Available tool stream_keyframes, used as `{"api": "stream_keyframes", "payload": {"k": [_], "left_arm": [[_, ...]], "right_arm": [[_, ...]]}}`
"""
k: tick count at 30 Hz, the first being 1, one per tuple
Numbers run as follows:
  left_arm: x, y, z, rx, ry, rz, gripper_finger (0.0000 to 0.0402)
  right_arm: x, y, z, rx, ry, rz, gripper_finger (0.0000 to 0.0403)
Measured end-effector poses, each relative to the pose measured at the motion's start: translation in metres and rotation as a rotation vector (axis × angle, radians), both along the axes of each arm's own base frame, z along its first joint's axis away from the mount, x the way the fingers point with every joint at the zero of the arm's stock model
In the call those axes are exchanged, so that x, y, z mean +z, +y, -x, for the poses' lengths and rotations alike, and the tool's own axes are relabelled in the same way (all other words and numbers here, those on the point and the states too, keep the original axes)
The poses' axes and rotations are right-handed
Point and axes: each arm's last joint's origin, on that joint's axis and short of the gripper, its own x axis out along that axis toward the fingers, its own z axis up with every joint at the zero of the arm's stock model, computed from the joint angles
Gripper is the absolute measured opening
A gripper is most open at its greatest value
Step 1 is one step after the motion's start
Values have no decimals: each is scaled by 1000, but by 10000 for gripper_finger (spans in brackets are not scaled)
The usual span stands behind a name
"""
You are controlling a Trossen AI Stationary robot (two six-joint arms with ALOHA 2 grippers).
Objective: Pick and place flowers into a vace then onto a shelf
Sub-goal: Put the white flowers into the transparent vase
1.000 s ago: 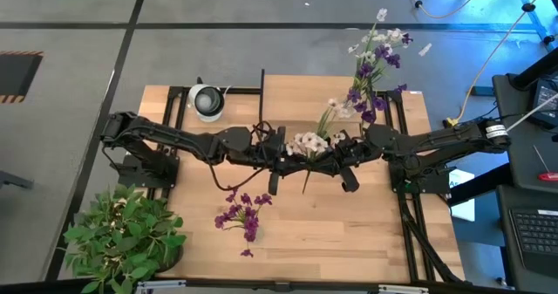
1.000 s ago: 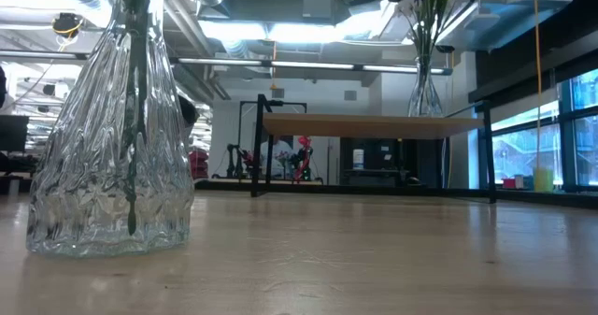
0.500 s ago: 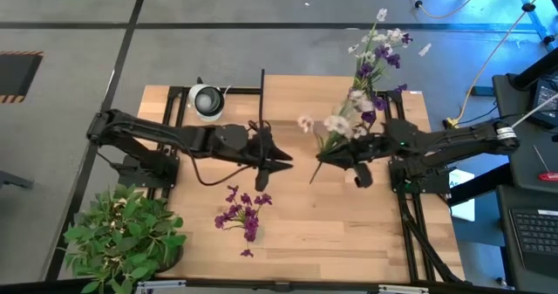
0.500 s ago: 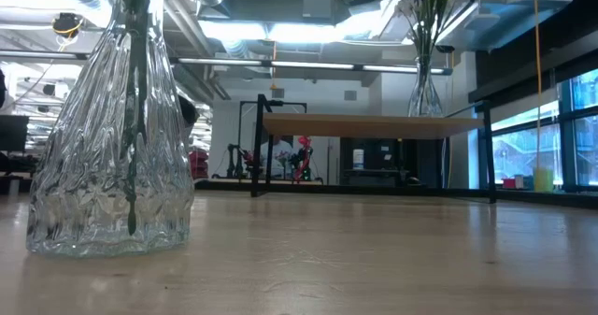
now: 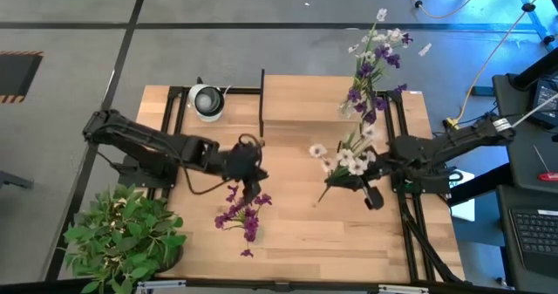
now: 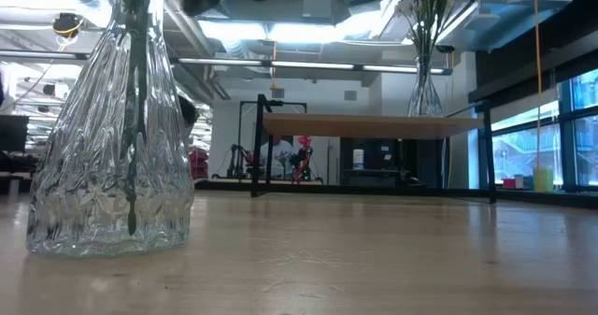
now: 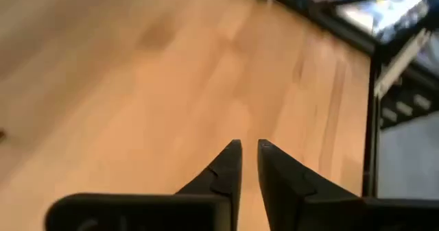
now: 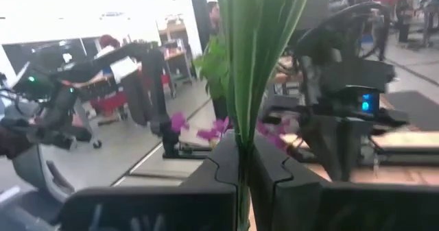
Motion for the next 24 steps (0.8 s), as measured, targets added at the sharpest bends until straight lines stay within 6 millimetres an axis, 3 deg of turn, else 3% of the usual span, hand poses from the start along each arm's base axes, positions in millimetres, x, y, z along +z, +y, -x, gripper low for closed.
{"api": "stream_keyframes", "payload": {"k": [5, 13, 18, 24], "left_arm": [[-14, -28, 14, 47, 129, 64, 5], [-46, -65, 30, 240, 319, 136, 1], [-55, -73, 28, 260, 334, 129, 3], [-55, -73, 28, 269, 329, 142, 2]], "right_arm": [[-4, 13, 3, 0, 12, 50, 9], [-4, 36, 0, 22, -87, 112, 9], [-12, 52, -16, 9, -159, 84, 9], [-35, 72, -45, 4, -261, 65, 9]]}}
